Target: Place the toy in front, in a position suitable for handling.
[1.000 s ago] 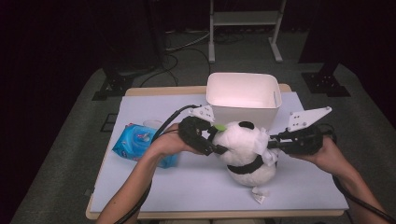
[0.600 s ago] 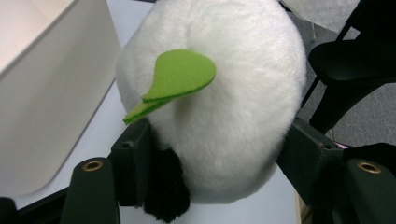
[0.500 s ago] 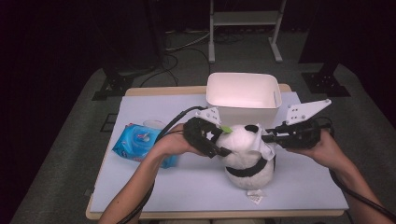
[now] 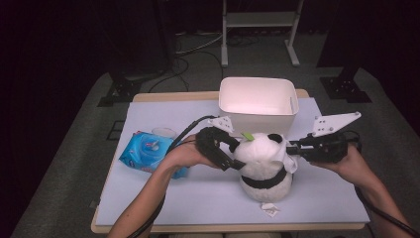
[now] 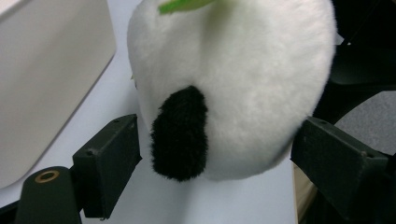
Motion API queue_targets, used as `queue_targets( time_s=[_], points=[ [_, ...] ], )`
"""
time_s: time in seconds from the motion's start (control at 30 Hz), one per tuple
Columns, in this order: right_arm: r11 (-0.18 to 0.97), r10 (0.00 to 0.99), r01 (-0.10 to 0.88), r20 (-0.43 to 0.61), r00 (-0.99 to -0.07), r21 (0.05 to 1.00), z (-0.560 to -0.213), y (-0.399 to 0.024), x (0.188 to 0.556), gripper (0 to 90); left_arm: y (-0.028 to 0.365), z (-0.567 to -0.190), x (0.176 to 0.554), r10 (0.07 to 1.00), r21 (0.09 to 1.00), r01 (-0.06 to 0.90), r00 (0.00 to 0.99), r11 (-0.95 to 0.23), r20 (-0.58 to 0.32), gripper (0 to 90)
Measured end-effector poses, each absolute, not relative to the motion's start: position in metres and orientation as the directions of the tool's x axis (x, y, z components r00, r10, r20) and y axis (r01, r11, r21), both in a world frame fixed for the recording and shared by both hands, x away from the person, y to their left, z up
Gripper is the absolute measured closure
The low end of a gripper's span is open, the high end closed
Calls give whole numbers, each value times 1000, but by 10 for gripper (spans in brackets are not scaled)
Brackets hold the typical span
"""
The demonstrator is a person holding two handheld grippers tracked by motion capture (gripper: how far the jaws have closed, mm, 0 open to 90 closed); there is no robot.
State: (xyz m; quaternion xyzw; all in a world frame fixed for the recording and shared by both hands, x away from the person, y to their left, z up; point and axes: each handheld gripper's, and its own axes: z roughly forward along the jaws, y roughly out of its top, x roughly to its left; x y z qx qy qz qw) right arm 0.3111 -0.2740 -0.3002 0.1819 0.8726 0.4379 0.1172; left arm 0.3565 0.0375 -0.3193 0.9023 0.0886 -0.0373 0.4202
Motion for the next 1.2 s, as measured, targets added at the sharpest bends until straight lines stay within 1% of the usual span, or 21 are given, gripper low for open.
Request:
queue_targets(
  time_s=[0.03,0.07,0.13,0.17,0.23,0.27,0.3,0.4,0.47,0.53,0.6,0.63,0.7,0.87,1.0,1.1,1.17,1.2],
  points=[
    [551,425,216,-48,-904,806,-300,-275,311,788,36,-320,355,112,763,185,983,-620,-148,226],
    [551,425,216,-48,-904,806,-300,-275,311,788,36,-320,355,112,763,185,983,-620,-148,247],
    [553,429,222,-46,-902,803,-300,-276,310,789,35,-319,355,114,770,179,984,-612,-139,326],
    [552,430,222,-47,-902,804,-300,-277,310,788,35,-318,355,117,778,178,984,-602,-135,326],
    [536,437,218,-47,-898,816,-295,-280,310,789,37,-312,355,125,788,175,984,-591,-125,358],
    [534,438,213,-52,-897,818,-292,-281,310,789,37,-312,355,125,788,175,984,-591,-125,363],
    [533,436,206,-58,-898,820,-289,-281,309,789,38,-306,354,113,784,156,987,-600,-110,369],
    [535,432,195,-68,-899,822,-284,-278,309,789,38,-301,352,120,781,150,988,-606,-97,377],
    [539,421,177,-82,-903,823,-278,-274,309,789,38,-297,350,121,774,132,990,-619,-73,383],
    [550,400,151,-101,-911,822,-268,-266,310,789,34,-295,348,99,782,124,992,-610,-80,403],
    [562,390,144,-107,-915,815,-265,-261,310,789,32,-295,347,97,783,117,993,-611,-73,404],
    [614,369,127,-141,-919,779,-262,-248,313,789,29,-296,346,108,766,109,993,-633,-52,401],
    [640,362,123,-156,-919,759,-261,-242,315,789,31,-297,347,111,770,117,992,-627,-61,396],
    [648,343,111,-158,-926,753,-257,-235,317,789,32,-299,347,112,769,116,992,-629,-58,368],
    [654,348,125,-151,-925,746,-260,-236,318,789,33,-301,348,116,770,123,991,-626,-64,318],
    [660,362,138,-151,-920,739,-264,-241,318,792,32,-310,350,125,748,154,988,-645,-95,258],
    [659,364,143,-147,-920,739,-265,-242,318,792,31,-315,350,121,749,159,987,-643,-106,255],
    [660,363,146,-143,-921,737,-267,-243,318,793,31,-317,350,119,746,164,986,-645,-114,231]
  ],
)
